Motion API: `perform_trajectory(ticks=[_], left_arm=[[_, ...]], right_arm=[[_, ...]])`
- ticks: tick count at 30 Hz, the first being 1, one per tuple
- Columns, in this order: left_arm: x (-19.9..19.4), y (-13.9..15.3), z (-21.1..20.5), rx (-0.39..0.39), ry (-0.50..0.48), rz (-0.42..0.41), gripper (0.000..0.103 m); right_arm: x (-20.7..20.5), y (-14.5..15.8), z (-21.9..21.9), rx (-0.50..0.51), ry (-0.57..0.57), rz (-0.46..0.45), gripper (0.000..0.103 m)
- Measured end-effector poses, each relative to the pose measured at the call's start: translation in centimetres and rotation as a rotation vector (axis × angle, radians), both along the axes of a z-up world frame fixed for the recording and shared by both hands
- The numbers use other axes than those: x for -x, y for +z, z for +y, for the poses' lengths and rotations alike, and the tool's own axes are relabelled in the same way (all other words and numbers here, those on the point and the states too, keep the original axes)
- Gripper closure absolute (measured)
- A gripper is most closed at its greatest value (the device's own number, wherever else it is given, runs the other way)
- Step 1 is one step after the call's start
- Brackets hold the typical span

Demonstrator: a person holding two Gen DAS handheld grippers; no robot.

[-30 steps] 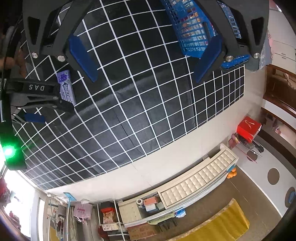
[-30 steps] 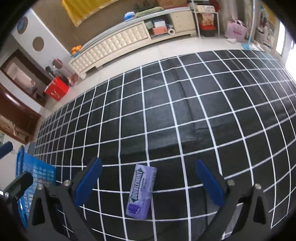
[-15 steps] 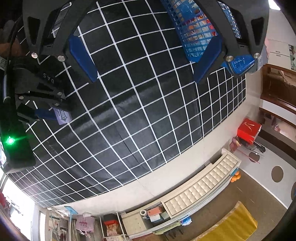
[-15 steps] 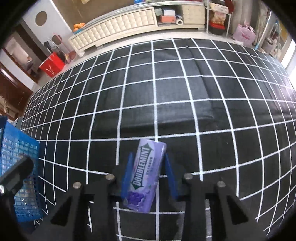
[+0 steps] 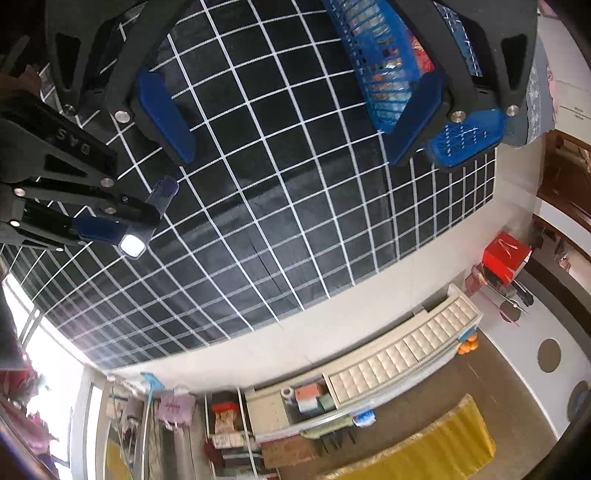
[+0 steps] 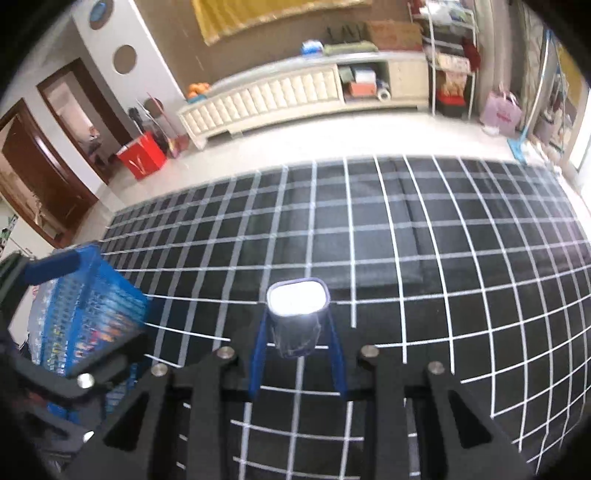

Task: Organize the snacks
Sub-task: 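Lift the gum box and carry it over the basket with the right tool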

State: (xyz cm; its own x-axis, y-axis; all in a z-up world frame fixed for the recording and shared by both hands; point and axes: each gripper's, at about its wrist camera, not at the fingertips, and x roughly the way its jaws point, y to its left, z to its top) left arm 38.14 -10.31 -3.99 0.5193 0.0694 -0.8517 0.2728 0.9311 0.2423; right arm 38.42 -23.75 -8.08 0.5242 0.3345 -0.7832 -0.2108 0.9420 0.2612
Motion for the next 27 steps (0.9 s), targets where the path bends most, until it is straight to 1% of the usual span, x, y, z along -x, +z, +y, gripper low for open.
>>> perform_trajectory(ticks=[7,13,16,19,22,27], left_arm=[[3.7,4.3,3.2,0.057,0.023,-0.085,0.000],[6.7,7.4,7.1,0.100,0.063,-0.139,0.000],[8.2,8.7,9.1,0.123,0.090,-0.167,0.000],[9.5,10.1,11.2,0.145,0.127,-0.199,0.000],[11.0,11.2,13.2,0.172,0.156,-0.214,0.000],[13.1,12.1,16.9,0.164,0.208,-0.246,0.000]], right_arm=[[2.9,5.4,3.1,0.022,0.041,-0.102,0.069],[5.3,8.4,6.7,0.056,0.099,-0.171,0.069],[5.5,9.0,8.4,0.073,0.124,-0.190,0.069],[6.5,9.9,10.0,0.063,0.153,-0.206,0.069],[7.6,10.8,11.9,0.059,0.191,-0.232,0.068],[8.7,11.3,15.0,0.043,0.265,-0.236,0.068]])
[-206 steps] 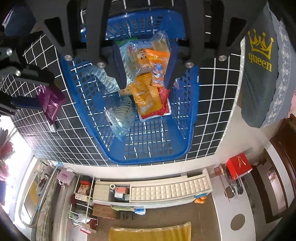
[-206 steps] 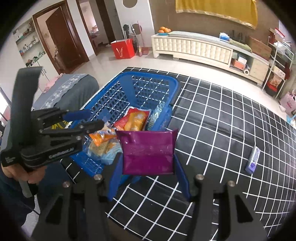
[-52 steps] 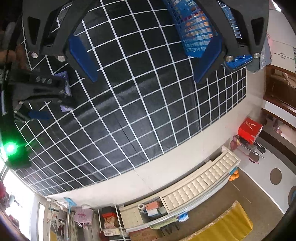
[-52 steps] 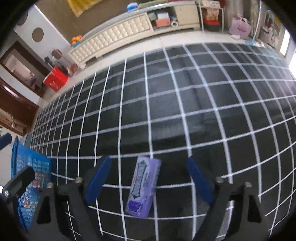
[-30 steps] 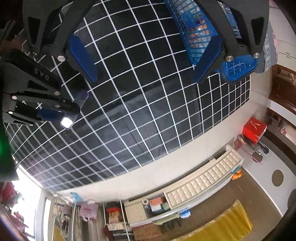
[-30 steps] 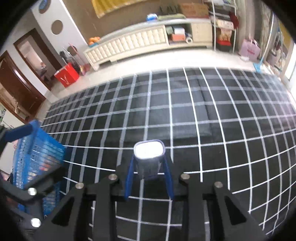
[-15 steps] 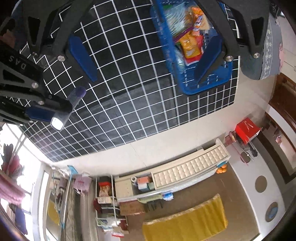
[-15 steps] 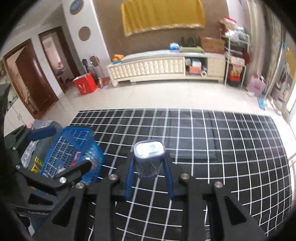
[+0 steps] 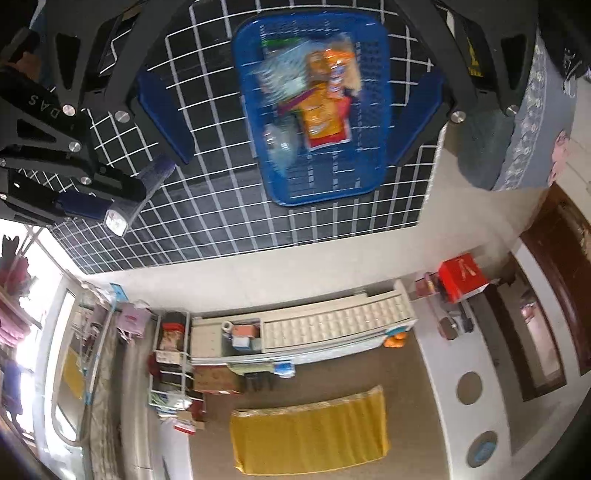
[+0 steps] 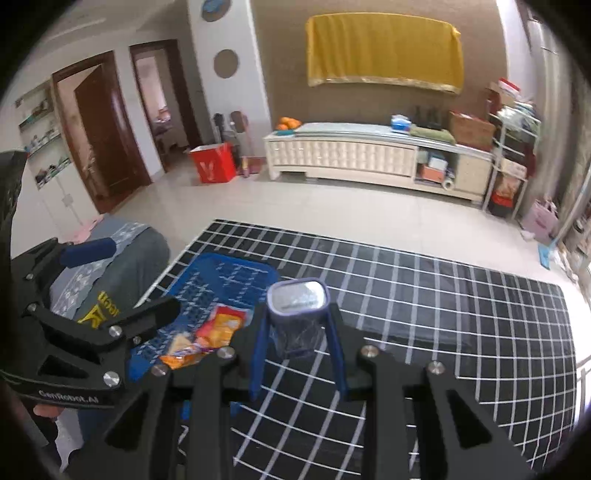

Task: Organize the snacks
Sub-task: 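Lift the gum box and carry it over the basket with the right tool, then lower the gum box into the basket and open the right tool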

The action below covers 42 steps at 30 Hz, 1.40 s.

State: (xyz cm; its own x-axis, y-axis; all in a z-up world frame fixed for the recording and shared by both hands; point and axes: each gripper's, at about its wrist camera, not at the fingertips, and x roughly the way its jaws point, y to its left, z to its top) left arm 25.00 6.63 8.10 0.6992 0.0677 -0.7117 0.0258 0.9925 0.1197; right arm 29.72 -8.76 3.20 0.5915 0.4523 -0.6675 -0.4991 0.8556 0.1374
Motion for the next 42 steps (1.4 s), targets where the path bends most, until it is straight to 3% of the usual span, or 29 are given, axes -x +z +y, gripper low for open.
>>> perform_trajectory(ticks=[5,9,26,37,42], left_arm=[[1.5,-0.3,3.6,0.017,0.055,-0.007,0.000],[2.2,-1.6,6.4,0.026,0.092,0.014,0.000],[0.9,-9.6,15.1,0.032,0.164,0.098,0.000],[-0.2,-12.1,16.7,0.057,0.155,0.120,0.000],[-0.7,-12.5,16.6,0.074,0.142,0.121,0.000]], right_arm=[[0.3,-1.0,3.2,0.021,0.064,0.007,0.068],[-0.4,-2.4,6.1,0.018,0.107,0.062,0.068],[-3.1,-11.2,17.1,0.144,0.219,0.279,0.068],[-6.1,-14.9,18.6,0.170,0.168,0.420,0.068],[-6.4,-16.4,19.1,0.211,0.144,0.441,0.068]])
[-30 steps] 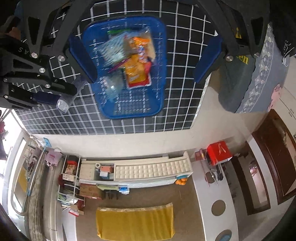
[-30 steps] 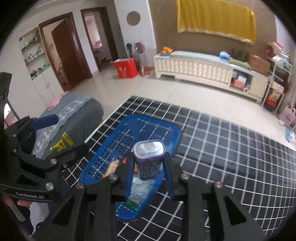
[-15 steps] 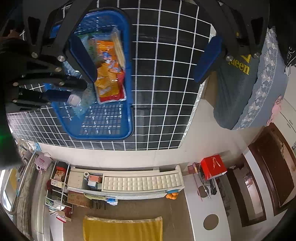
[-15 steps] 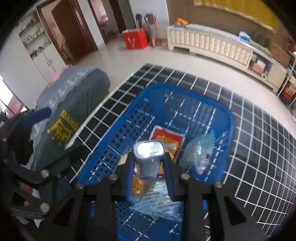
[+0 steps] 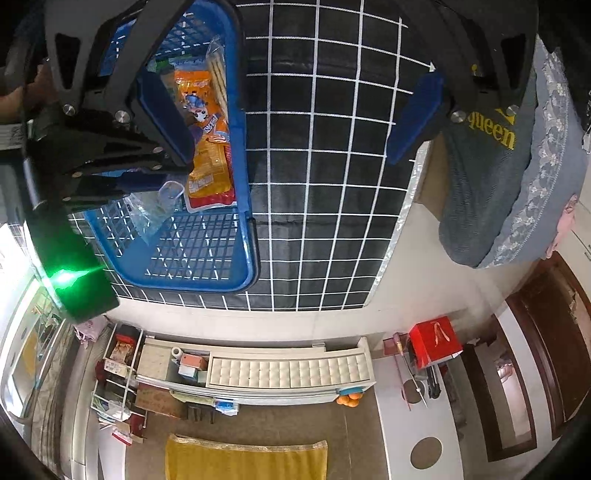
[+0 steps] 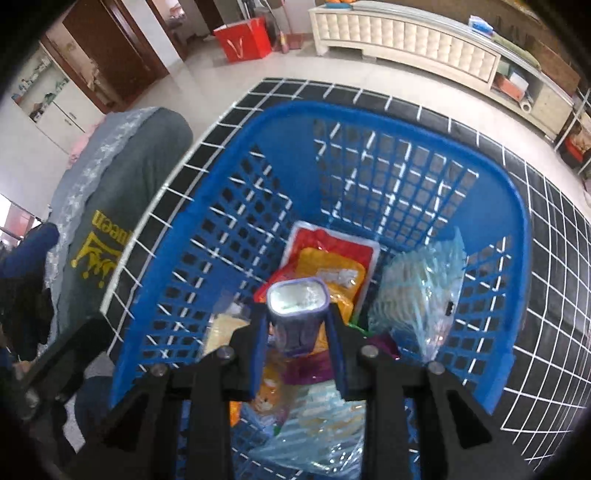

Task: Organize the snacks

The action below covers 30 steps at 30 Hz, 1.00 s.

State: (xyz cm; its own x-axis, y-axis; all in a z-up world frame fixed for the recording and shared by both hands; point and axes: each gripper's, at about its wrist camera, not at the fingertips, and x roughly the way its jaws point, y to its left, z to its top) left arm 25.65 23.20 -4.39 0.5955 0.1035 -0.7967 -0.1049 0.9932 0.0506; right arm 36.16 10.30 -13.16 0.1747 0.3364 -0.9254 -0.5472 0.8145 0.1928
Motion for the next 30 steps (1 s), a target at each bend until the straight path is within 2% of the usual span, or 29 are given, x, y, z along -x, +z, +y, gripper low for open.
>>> perform_trajectory(ticks=[4,6,7,9,11,14,19,23,28,30], left_arm=[[-0.2,-0.5,-0.2,-0.001,-0.003,0.005,0.000],[-0.2,-0.5,-0.2,0.007,-0.001,0.003,0.000],[-0.1,-0.4,-0.2,0.010,-0.001,-0.001,0.000],[0.1,-0.1,-0.3,0.006,0.002,-0.006,0.000],[0.6,0.5,-0.5,0.000,0.007,-0.020,0.000],[1.7,1.7,-1.4,-0.003,-0.009,-0.058,0.000],[4.0,4.3,-3.9,-0.012,-0.036,-0.152,0.000],[6.5,6.4,-5.9,0.043,-0.049,-0.225,0.000],[10.0,8.8,-9.4,0.018,-0.069,-0.334,0.000],[11.2,9.2,-10.7,0.015,-0.080,-0.357,0.000]], right_arm=[[0.0,0.2,-0.6,-0.042,-0.013,0.016,0.066],[0.3,1.0,-1.2,-0.042,-0.018,-0.021,0.051],[0.4,1.4,-1.4,-0.047,-0.022,-0.036,0.039],[1.1,2.8,-2.2,-0.069,-0.021,-0.082,0.033],[1.8,4.3,-3.6,-0.108,-0.043,-0.139,0.023],[2.7,6.3,-6.1,-0.169,-0.099,-0.188,0.021],[4.7,9.1,-10.1,-0.199,-0.161,-0.282,0.020],[7.5,11.1,-13.3,-0.226,-0.191,-0.362,0.018],[11.4,13.0,-16.8,-0.236,-0.238,-0.477,0.002],[13.1,13.6,-18.2,-0.238,-0.253,-0.515,0.000]])
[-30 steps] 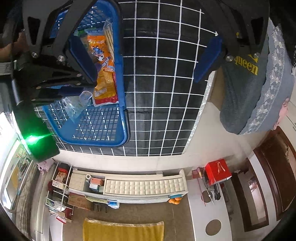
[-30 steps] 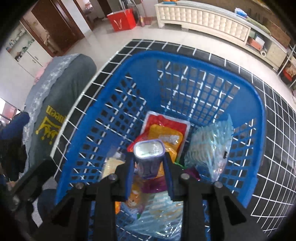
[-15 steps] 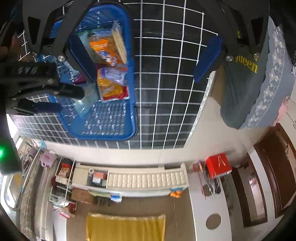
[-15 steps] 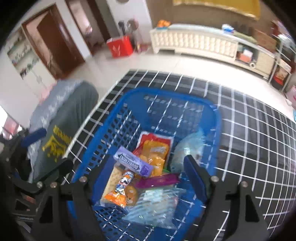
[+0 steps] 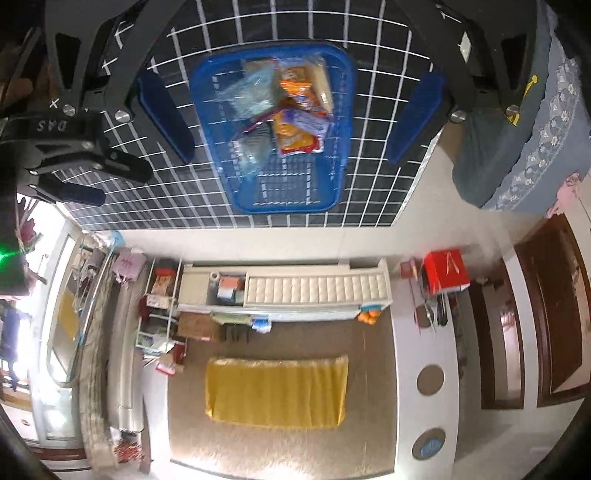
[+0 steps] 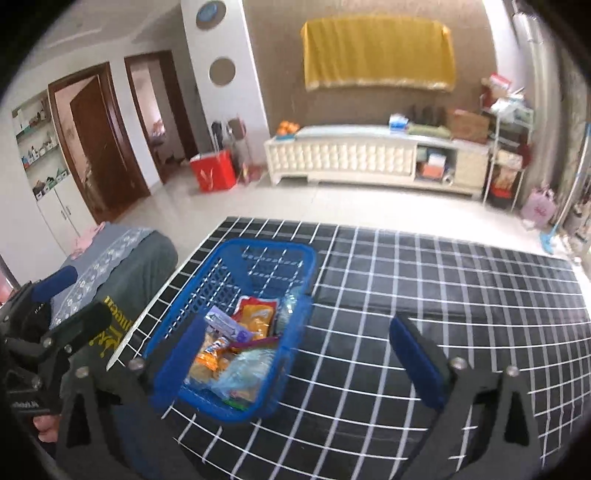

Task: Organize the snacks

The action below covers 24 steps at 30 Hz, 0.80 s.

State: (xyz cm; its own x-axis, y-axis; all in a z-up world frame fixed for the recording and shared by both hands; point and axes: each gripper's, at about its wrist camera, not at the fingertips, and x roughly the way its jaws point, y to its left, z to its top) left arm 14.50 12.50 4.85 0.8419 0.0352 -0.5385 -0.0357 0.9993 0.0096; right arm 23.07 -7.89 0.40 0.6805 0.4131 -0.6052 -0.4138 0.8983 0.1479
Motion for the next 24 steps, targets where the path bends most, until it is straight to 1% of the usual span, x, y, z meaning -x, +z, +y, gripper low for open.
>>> perform_trajectory(ticks=[4,9,11,13,17,20,24], left_arm=[[2.1,0.4,-3.1,-0.041,-0.032,-0.036,0.000],[4.3,0.6,-6.0,-0.049,-0.062,-0.053,0.000],[5.0,0.7,-7.2,-0.068,-0.068,-0.062,0.000],[5.6,0.7,-7.9,-0.080,-0.073,-0.066,0.000],[7.1,0.4,-9.0,-0.068,-0.063,-0.080,0.000],[7.8,0.0,-9.5,-0.081,-0.052,-0.076,0.000],[8.8,-0.3,-10.4,-0.098,-0.048,-0.072,0.000]], right_arm=[[2.8,1.0,-2.1,-0.005,-0.038,-0.061,0.000],[6.2,1.8,-4.6,-0.009,-0.108,-0.148,0.000],[7.6,1.9,-5.5,-0.013,-0.129,-0.174,0.000],[8.5,1.7,-6.5,-0.025,-0.134,-0.177,0.000],[10.3,0.7,-8.2,-0.038,-0.145,-0.168,0.000],[11.0,-0.1,-8.9,-0.073,-0.167,-0.172,0.000],[11.7,-0.9,-9.6,-0.078,-0.178,-0.167,0.000]])
